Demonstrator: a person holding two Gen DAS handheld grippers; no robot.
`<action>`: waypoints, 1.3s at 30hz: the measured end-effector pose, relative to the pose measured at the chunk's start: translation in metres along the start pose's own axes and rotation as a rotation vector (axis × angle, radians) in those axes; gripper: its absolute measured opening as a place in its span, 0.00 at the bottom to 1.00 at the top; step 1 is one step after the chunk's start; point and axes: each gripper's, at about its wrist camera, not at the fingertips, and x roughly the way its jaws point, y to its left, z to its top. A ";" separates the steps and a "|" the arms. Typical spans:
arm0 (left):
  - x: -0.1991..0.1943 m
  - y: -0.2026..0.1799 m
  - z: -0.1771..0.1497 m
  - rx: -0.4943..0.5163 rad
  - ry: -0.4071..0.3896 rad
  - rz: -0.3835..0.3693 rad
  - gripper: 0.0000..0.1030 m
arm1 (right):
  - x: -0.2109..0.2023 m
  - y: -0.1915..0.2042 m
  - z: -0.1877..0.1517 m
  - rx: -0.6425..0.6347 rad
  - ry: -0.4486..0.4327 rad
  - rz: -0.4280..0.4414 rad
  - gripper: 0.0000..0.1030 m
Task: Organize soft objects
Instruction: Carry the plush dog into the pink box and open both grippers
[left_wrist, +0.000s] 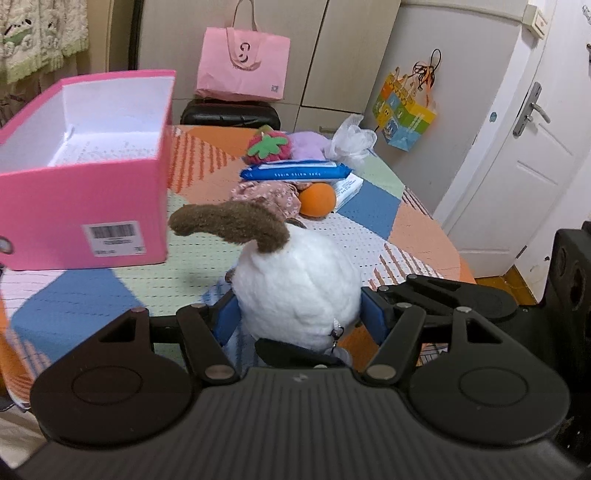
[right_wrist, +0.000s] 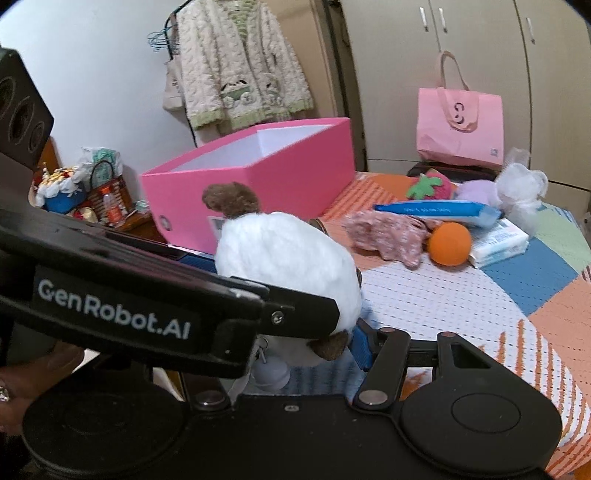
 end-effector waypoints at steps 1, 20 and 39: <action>-0.006 0.002 0.000 0.002 -0.005 0.000 0.64 | -0.003 0.005 0.002 -0.007 -0.003 0.004 0.63; -0.076 0.061 0.070 0.003 -0.145 0.082 0.64 | 0.014 0.063 0.098 -0.141 -0.072 0.122 0.64; 0.039 0.187 0.167 -0.222 0.028 0.122 0.64 | 0.173 0.041 0.193 -0.237 0.122 0.177 0.64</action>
